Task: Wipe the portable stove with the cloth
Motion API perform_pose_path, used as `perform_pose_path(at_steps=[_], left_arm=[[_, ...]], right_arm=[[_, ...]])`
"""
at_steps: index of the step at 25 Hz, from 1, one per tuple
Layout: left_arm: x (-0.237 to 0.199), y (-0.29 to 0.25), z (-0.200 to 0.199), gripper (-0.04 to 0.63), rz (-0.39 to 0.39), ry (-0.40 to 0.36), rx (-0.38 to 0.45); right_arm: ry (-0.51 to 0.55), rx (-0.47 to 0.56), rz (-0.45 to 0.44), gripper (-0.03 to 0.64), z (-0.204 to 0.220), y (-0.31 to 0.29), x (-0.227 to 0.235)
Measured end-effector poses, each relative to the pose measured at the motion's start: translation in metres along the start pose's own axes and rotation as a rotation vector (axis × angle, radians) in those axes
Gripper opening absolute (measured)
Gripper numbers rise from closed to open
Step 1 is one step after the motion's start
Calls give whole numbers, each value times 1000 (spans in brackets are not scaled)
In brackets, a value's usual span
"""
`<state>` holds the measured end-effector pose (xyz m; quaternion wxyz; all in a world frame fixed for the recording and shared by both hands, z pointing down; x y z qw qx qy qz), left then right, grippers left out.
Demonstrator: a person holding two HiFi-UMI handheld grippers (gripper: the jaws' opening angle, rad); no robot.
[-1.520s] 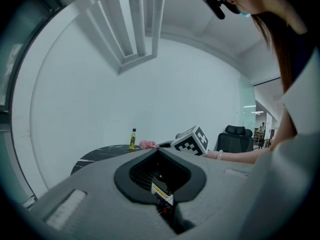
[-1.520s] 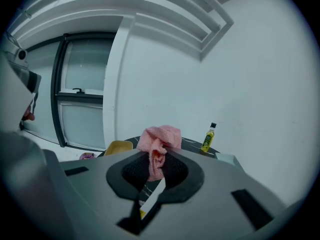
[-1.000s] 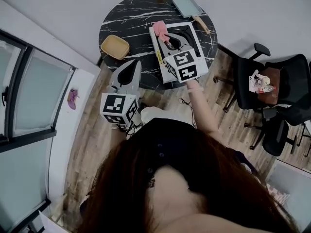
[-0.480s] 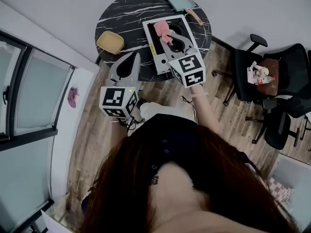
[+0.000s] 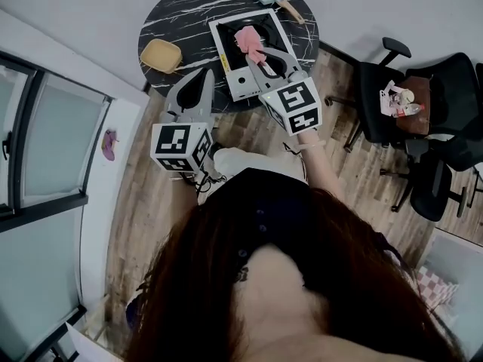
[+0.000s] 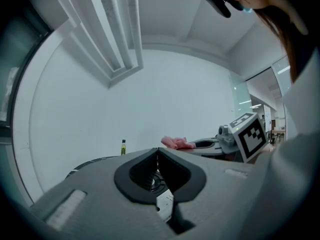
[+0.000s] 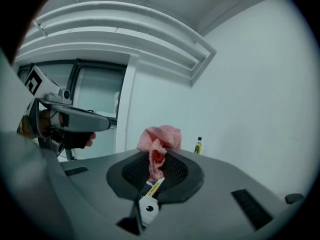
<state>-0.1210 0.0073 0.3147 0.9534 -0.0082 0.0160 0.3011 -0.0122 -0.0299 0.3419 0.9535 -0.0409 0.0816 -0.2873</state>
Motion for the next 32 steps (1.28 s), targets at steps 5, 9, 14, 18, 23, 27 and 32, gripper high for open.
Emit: perform_pose_path(at_steps=[5, 9, 14, 18, 23, 27, 32], left_arm=[[18, -3, 2, 12, 6, 5, 5], [29, -8, 3, 12, 9, 6, 5], [42, -11, 1, 12, 11, 11, 9], [48, -13, 0, 12, 9, 21, 11], [58, -18, 2, 12, 19, 36, 7], [66, -20, 1, 12, 34, 39, 3], [73, -22, 2, 12, 47, 46, -4]], right_arm=[[6, -11, -8, 43, 5, 21, 3], [5, -13, -4, 43, 8, 32, 11], [0, -1, -5, 43, 7, 42, 18], [4, -2, -9, 43, 5, 47, 21], [-1, -6, -9, 43, 6, 56, 25], [-10, -2, -8, 43, 4, 63, 24], [-10, 12, -7, 43, 0, 68, 24]])
Point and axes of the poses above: the fingertips, and each gripper's own axes: y backward along the fingers, x to its right, z out of its underside, the point moved 2 cm from there along y, backward along the fingers, and after that the axes turned 4 degrees about x, right-handed, at the moved point
